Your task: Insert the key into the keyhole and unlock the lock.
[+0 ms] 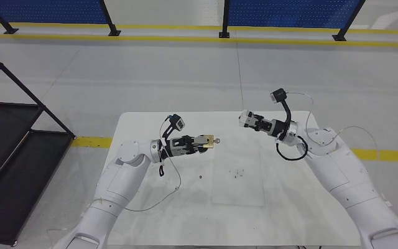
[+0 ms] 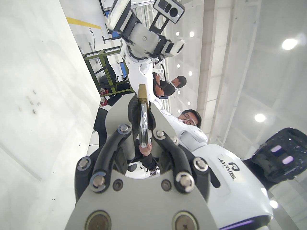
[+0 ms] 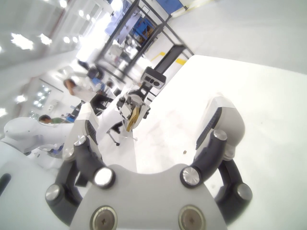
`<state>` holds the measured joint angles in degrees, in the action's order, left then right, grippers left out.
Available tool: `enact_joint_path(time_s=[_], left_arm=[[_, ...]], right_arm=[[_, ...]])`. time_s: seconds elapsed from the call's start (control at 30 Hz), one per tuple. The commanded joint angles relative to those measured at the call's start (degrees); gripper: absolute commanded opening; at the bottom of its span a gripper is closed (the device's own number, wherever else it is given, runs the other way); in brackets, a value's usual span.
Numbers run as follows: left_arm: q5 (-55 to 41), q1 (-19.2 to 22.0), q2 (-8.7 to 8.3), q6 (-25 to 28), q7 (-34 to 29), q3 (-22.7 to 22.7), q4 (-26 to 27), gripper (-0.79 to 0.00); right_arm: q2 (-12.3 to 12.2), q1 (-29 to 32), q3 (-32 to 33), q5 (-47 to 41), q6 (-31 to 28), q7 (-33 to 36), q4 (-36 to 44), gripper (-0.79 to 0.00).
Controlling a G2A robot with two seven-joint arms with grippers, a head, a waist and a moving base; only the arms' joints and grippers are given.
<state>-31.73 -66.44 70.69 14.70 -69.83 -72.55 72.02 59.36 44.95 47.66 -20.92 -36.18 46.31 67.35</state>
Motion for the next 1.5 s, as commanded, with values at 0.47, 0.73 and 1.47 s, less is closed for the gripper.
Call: enact_joint_path(time_s=[0.47,0.73,1.47], left_arm=[[0.0,0.0,0.0,0.0,0.0,0.0,0.0,-0.785],[0.0,0.0,0.0,0.0,0.0,0.0,0.0,-0.785],[0.0,0.0,0.0,0.0,0.0,0.0,0.0,-0.785]], right_arm=[[0.5,3.0,0.5,-14.9,9.9,5.4,1.8,0.0],[0.8,2.7,0.7,-18.6,21.8,11.8,3.6,0.0],[1.4,2.9,-1.1,-10.2,31.5,11.2,10.1,0.0]])
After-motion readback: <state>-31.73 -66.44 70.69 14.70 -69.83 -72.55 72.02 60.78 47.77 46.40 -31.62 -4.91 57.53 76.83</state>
